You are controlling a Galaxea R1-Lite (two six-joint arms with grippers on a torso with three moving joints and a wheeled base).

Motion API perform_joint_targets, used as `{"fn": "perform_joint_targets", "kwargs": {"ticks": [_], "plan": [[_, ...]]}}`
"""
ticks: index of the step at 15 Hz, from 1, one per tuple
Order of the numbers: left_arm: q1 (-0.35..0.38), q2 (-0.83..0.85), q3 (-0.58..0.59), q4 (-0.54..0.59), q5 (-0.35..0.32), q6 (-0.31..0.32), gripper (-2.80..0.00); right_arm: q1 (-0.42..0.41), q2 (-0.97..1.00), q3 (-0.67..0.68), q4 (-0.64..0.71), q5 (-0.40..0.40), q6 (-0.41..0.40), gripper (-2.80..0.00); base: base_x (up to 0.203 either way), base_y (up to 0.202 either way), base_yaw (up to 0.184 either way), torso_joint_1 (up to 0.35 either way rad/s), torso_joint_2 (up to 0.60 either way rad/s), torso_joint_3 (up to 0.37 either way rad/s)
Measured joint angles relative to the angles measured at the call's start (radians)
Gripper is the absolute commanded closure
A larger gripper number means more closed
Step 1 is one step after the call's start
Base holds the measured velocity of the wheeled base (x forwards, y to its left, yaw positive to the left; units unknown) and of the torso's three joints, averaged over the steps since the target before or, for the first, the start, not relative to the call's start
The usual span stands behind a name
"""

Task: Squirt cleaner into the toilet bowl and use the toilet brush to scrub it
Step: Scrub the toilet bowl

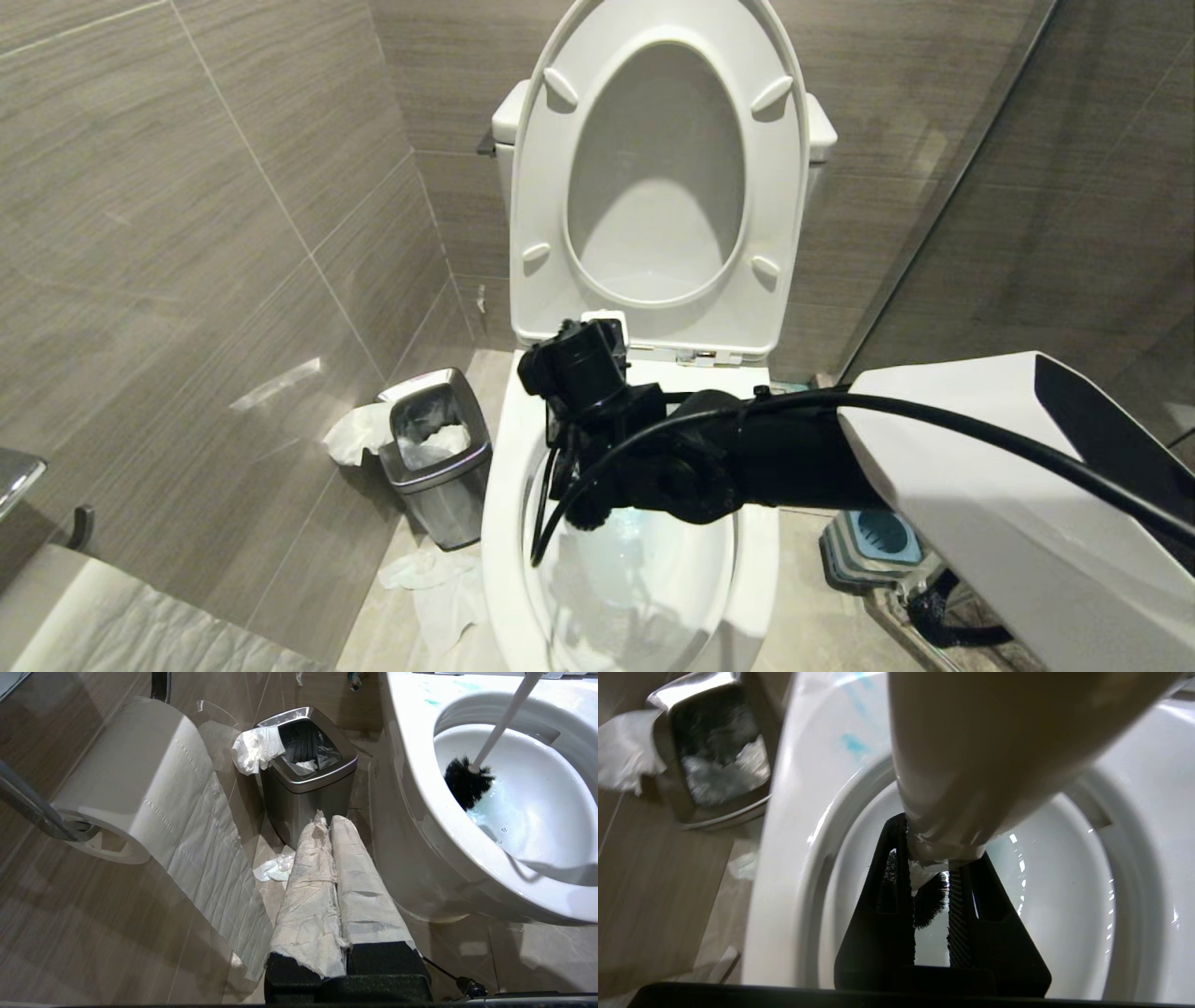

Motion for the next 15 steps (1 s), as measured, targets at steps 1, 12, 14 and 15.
{"fn": "perform_joint_targets", "kwargs": {"ticks": [1, 12, 14, 15], "plan": [[0.000, 0.000, 0.000, 0.000, 0.000, 0.000, 0.00, 0.010, -0.011, 0.028, 0.000, -0.004, 0.000, 0.00, 0.000, 0.000, 0.000, 0.000, 0.00, 0.000], [-0.001, 0.000, 0.000, 0.000, 0.000, 0.001, 0.00, -0.072, -0.284, 0.350, -0.014, -0.028, -0.072, 0.00, 0.000, 0.000, 0.000, 0.000, 0.00, 0.000], [-0.001, 0.000, 0.000, 0.000, 0.001, 0.000, 0.00, -0.087, -0.284, 0.308, -0.016, -0.024, -0.094, 0.00, 0.000, 0.000, 0.000, 0.000, 0.00, 0.000], [0.000, 0.000, 0.000, 0.000, 0.000, 0.000, 0.00, -0.094, -0.272, 0.276, -0.015, -0.024, -0.099, 0.00, 0.000, 0.000, 0.000, 0.000, 0.00, 0.000]]}}
